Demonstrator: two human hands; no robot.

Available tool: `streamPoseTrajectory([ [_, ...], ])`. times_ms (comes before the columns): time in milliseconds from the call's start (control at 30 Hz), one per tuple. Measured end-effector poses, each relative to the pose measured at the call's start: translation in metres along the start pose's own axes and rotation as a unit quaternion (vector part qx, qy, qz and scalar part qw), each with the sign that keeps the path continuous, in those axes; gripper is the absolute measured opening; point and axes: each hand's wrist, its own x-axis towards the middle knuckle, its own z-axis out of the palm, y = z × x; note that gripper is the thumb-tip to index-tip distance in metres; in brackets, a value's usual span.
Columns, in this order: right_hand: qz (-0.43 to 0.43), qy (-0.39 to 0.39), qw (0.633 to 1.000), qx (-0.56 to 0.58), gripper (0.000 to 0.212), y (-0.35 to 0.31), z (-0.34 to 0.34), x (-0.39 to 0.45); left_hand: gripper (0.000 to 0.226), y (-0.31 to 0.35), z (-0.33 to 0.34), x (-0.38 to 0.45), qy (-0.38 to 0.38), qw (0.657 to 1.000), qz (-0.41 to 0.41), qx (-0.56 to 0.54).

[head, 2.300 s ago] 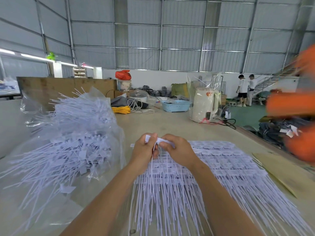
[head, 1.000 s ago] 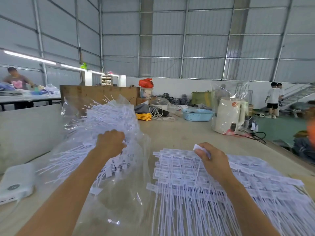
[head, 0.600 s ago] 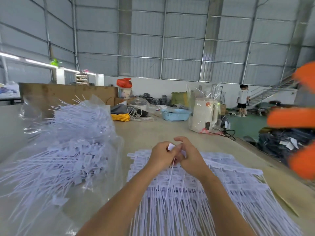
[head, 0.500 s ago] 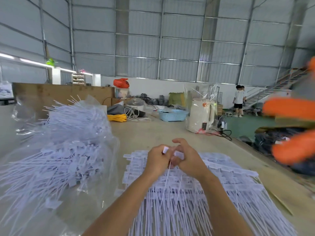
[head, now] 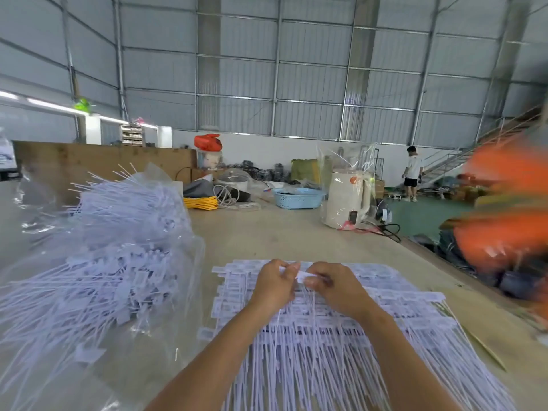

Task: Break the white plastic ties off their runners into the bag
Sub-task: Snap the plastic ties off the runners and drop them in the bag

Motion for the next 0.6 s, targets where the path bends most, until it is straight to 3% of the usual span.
streamPoseTrajectory([
  [167, 0.005, 0.029, 0.996, -0.082, 0.014, 0.005, -0.002, -0.001, 0.031, 0.012, -0.004, -0.005, -0.046, 0.998, -0.043, -0.026],
  [267, -0.01, 0.053, 0.996, -0.073, 0.007, 0.004, -0.005, 0.001, 0.033, 0.021, -0.01, -0.007, -0.097, 0.986, -0.089, -0.103],
  [400, -0.046, 0.076, 0.992, -0.085, 0.007, -0.003, -0.003, 0.002, 0.029, 0.027, -0.03, -0.008, -0.204, 0.938, -0.201, -0.197],
  [500, 0.005, 0.096, 0.992, -0.078, 0.009, 0.006, -0.018, 0.0, 0.023, 0.033, -0.049, -0.007, -0.278, 0.893, -0.219, -0.278],
  [600, -0.015, 0.161, 0.984, 0.068, 0.024, -0.005, -0.035, -0.005, 0.026, 0.029, -0.048, 0.004, -0.181, 0.895, -0.169, -0.37],
])
